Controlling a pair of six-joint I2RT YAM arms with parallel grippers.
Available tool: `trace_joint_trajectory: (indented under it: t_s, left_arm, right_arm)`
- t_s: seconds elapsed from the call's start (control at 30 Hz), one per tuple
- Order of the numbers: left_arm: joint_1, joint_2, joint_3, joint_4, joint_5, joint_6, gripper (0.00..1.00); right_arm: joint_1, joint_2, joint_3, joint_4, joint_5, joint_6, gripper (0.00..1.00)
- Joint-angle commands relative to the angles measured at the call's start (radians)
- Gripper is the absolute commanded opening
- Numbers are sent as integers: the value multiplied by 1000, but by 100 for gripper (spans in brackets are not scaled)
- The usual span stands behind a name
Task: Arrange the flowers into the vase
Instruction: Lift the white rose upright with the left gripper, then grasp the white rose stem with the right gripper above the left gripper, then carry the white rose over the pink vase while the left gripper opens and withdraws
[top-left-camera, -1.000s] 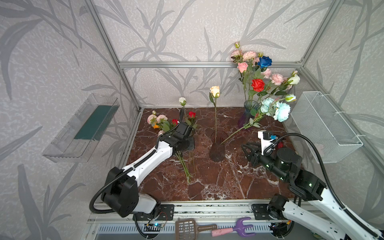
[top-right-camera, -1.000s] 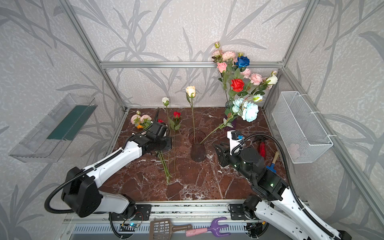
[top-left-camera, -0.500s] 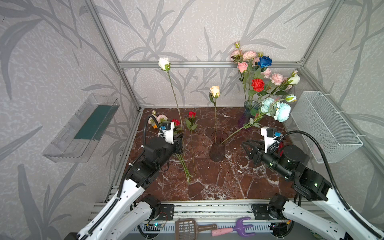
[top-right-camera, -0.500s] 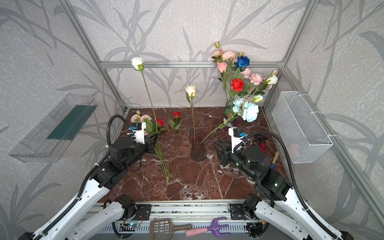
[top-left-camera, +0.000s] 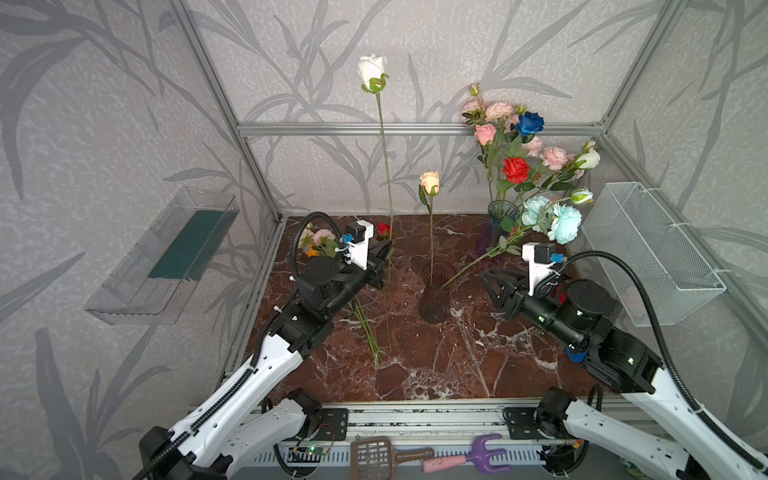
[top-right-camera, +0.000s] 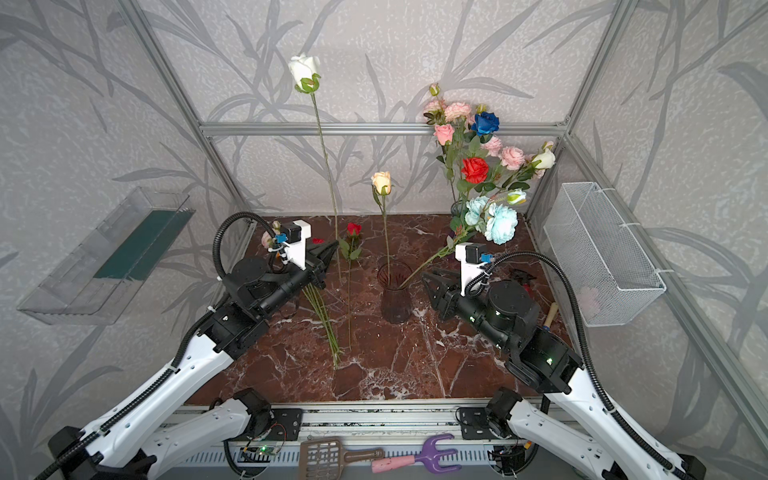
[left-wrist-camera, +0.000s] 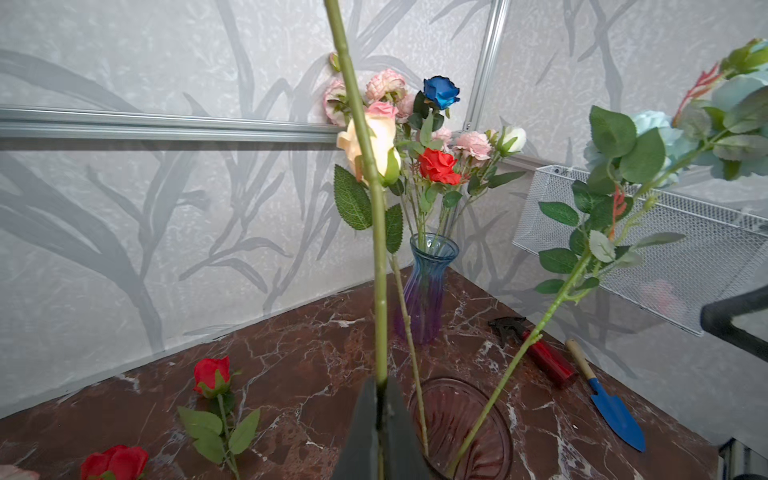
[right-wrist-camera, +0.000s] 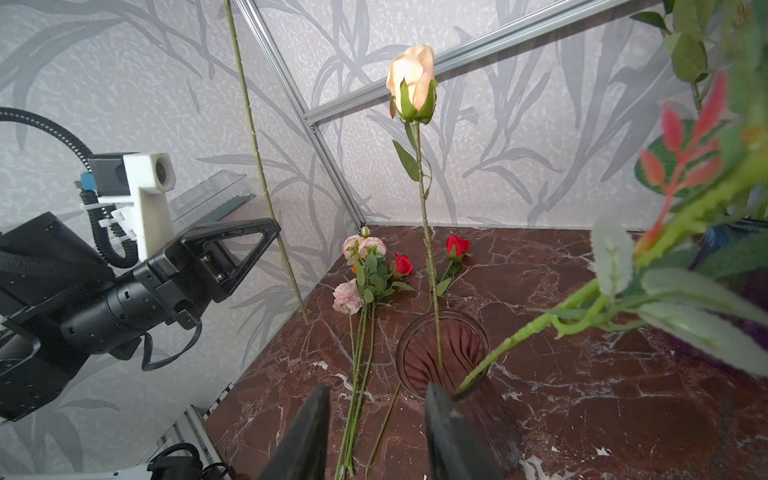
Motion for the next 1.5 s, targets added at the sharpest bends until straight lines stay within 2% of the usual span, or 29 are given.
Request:
trace_joint_trajectory:
  t_s: [0.0, 0.3, 0.53, 0.7, 1.0, 1.23, 1.33, 1.47]
  left_arm:
    - [-11, -21, -55, 109, 35, 40, 0]
    - [-41, -70, -88, 67, 39, 79, 0]
    - [-68, -50, -77, 37, 69, 70, 0]
    - [-105, -39, -79, 34, 66, 68, 0]
    - [-174, -20, -77, 10, 32, 110, 0]
    - [-192, -14, -81, 10, 21, 118, 0]
    - [-196, -10, -82, 9, 18, 120, 0]
    - [-202, -9, -83, 9, 11, 125, 0]
  right_arm:
    - [2, -11, 51, -6, 35, 10, 40]
    - [2, 94, 106, 48, 11, -28, 42]
    - [2, 288, 271, 142, -141, -84, 47]
    - [7, 426, 394, 202, -217, -76, 48]
    - [22, 570, 535, 213, -230, -63, 48]
    - [22, 586, 549, 219, -207, -52, 44]
    - [22, 589, 555, 217, -202, -52, 35]
    - [22, 589, 557, 212, -191, -55, 32]
